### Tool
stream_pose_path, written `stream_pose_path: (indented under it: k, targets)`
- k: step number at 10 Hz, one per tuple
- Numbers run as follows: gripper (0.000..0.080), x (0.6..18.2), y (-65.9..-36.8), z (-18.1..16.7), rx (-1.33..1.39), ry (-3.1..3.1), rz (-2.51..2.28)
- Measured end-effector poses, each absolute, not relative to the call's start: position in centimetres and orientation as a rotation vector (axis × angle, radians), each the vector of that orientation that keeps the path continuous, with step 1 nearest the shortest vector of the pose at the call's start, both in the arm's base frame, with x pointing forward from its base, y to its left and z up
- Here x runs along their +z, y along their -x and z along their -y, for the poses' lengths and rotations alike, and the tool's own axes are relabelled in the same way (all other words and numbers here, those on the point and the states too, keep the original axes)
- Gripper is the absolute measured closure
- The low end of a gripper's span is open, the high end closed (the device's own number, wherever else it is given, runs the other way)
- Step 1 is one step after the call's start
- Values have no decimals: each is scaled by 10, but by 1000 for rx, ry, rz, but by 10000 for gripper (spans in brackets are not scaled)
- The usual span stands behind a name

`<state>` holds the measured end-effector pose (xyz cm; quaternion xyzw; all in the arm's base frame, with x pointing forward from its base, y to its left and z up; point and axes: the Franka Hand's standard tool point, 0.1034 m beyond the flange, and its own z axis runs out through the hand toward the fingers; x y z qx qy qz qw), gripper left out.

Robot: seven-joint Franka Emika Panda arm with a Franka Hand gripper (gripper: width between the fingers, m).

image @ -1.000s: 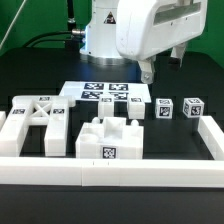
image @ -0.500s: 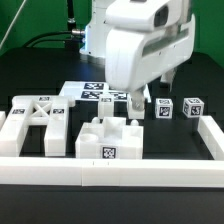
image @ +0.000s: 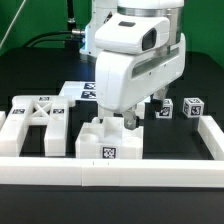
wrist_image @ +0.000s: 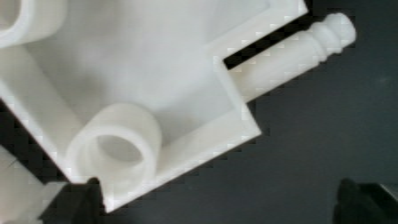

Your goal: Assemble chair

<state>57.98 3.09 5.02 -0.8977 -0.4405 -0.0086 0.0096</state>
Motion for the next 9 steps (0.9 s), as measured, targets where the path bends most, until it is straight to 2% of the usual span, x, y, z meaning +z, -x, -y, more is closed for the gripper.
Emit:
stream_pose_path:
  k: [3, 5, 9]
  targets:
    - [150, 49, -580, -30, -22, 2927, 1070]
    - [150, 45, -586, -17, -26, 2991, 835]
    - [150, 45, -587, -20, -26, 3054, 466]
